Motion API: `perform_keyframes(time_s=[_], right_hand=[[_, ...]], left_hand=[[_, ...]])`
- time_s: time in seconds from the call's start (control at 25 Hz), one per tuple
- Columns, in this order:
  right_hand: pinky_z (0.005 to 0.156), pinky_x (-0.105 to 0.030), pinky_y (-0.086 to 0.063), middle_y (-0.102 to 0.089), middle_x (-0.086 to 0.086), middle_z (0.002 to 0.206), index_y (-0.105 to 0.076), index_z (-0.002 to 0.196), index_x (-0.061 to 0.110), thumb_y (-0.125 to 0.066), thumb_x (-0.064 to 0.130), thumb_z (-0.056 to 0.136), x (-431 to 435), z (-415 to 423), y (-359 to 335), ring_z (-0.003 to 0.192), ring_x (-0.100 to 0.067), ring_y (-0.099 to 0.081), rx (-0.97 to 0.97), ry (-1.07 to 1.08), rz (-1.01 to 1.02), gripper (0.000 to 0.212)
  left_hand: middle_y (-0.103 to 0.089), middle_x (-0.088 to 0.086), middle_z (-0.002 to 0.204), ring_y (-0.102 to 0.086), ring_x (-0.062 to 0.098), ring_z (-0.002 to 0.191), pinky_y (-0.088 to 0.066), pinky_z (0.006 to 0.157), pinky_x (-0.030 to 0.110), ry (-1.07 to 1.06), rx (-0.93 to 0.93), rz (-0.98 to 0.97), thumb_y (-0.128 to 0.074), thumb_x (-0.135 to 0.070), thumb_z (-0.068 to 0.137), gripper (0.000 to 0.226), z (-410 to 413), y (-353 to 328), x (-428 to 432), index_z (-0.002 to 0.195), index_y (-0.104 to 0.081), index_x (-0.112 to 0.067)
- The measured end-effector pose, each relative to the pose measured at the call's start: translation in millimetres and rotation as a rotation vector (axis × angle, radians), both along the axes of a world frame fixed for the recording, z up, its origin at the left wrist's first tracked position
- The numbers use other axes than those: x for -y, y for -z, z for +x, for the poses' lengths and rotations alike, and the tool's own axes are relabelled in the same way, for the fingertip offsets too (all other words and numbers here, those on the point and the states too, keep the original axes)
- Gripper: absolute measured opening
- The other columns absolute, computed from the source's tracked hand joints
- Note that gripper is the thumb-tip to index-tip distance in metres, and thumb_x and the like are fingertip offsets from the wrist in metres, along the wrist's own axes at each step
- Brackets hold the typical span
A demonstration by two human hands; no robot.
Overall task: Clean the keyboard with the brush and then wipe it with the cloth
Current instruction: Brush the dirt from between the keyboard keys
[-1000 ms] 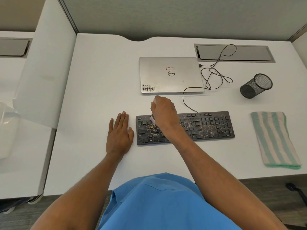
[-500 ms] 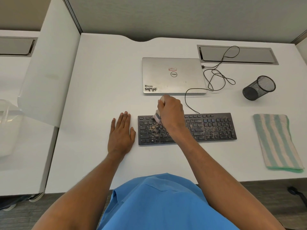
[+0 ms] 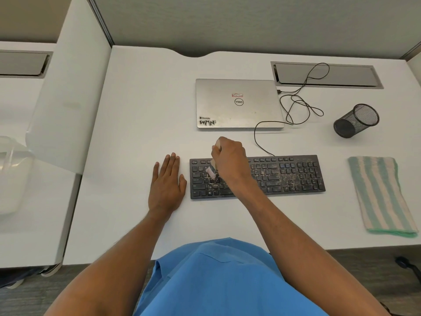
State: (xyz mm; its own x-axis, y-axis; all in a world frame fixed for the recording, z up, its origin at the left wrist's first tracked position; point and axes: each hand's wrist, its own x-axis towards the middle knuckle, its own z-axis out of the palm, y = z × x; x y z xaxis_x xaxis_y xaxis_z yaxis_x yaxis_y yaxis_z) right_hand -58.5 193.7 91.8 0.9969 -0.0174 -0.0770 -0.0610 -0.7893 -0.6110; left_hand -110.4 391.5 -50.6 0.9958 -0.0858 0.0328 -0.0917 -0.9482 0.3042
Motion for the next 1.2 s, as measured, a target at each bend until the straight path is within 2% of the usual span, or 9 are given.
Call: perform_keyframes(time_s=[0.32,0.52,0.6,0.76,0.8,0.92,0.96,1.08,1.2], right_hand=[[0.054,-0.045,-0.054,-0.045,0.005,0.055,-0.035,0.069,0.023,-0.045,0.019,0.102,-8,-7,-9,0.054,-0.018,-0.067,0.057,0.012,0.109,0.035],[0.055,-0.039,-0.054,-0.063,-0.007,0.066,-0.052,0.078,0.007,-0.049,0.019,0.103,1,-10,-11,0.057,-0.020,-0.064,-0.043,-0.026,-0.014,0.028],[0.052,-0.037,-0.054,-0.063,-0.008,0.067,-0.052,0.077,0.004,-0.052,0.016,0.101,3,-11,-16,0.058,-0.020,-0.064,-0.032,-0.006,0.049,0.027],[0.047,-0.009,-0.043,-0.046,-0.009,0.065,-0.047,0.078,-0.006,-0.048,0.010,0.103,4,-14,-19,0.053,-0.015,-0.057,-0.012,0.029,0.214,0.029],[0.048,-0.009,-0.043,-0.049,-0.011,0.066,-0.047,0.078,-0.006,-0.048,0.010,0.103,3,-15,-19,0.057,-0.018,-0.061,-0.023,0.017,0.210,0.029],[0.054,-0.035,-0.053,-0.062,-0.009,0.070,-0.052,0.076,0.005,-0.049,0.017,0.103,6,-15,-15,0.069,-0.021,-0.069,-0.049,-0.020,0.074,0.030],[0.054,-0.035,-0.053,-0.064,-0.008,0.071,-0.053,0.077,0.006,-0.050,0.017,0.103,8,-15,-16,0.068,-0.021,-0.067,-0.069,-0.024,0.043,0.028],[0.041,-0.009,-0.039,-0.063,-0.011,0.072,-0.055,0.081,-0.001,-0.051,0.014,0.104,12,-19,-25,0.056,-0.006,-0.061,-0.110,0.021,0.104,0.028],[0.046,-0.014,-0.037,-0.059,-0.012,0.070,-0.052,0.076,-0.001,-0.050,0.015,0.104,13,-20,-27,0.052,0.003,-0.053,0.040,0.069,0.124,0.032]], left_hand=[[-0.027,0.007,0.173,-0.018,0.020,0.162,-0.009,0.133,0.046,0.002,0.010,-0.011,-0.030,-0.034,0.106,0.065,0,-1,1,0.165,-0.030,-0.009],[-0.025,0.006,0.174,-0.017,0.019,0.163,-0.008,0.133,0.046,0.002,0.001,-0.008,-0.029,-0.034,0.106,0.065,0,0,0,0.166,-0.028,-0.009],[-0.026,0.006,0.174,-0.017,0.019,0.163,-0.008,0.133,0.047,0.004,0.001,-0.014,-0.030,-0.034,0.105,0.065,0,0,1,0.166,-0.029,-0.009],[-0.027,0.006,0.173,-0.018,0.019,0.162,-0.009,0.133,0.047,-0.007,0.012,-0.031,-0.032,-0.032,0.105,0.065,-1,-1,1,0.165,-0.031,-0.008],[-0.027,0.006,0.173,-0.018,0.019,0.162,-0.010,0.133,0.047,-0.006,0.012,-0.032,-0.032,-0.032,0.105,0.065,-1,-1,1,0.165,-0.031,-0.008],[-0.026,0.006,0.174,-0.017,0.019,0.163,-0.010,0.133,0.047,-0.001,0.005,-0.025,-0.031,-0.033,0.105,0.065,-1,-1,1,0.166,-0.030,-0.009],[-0.025,0.006,0.174,-0.017,0.019,0.163,-0.009,0.133,0.047,-0.002,0.003,-0.021,-0.031,-0.033,0.105,0.065,-1,-1,1,0.166,-0.029,-0.009],[-0.025,0.006,0.174,-0.017,0.019,0.163,-0.009,0.133,0.046,0.000,0.002,-0.022,-0.032,-0.033,0.105,0.065,-1,-1,1,0.166,-0.030,-0.009],[-0.027,0.007,0.173,-0.018,0.019,0.162,-0.009,0.133,0.047,0.000,0.009,-0.022,-0.032,-0.033,0.105,0.065,0,-1,2,0.165,-0.031,-0.008]])
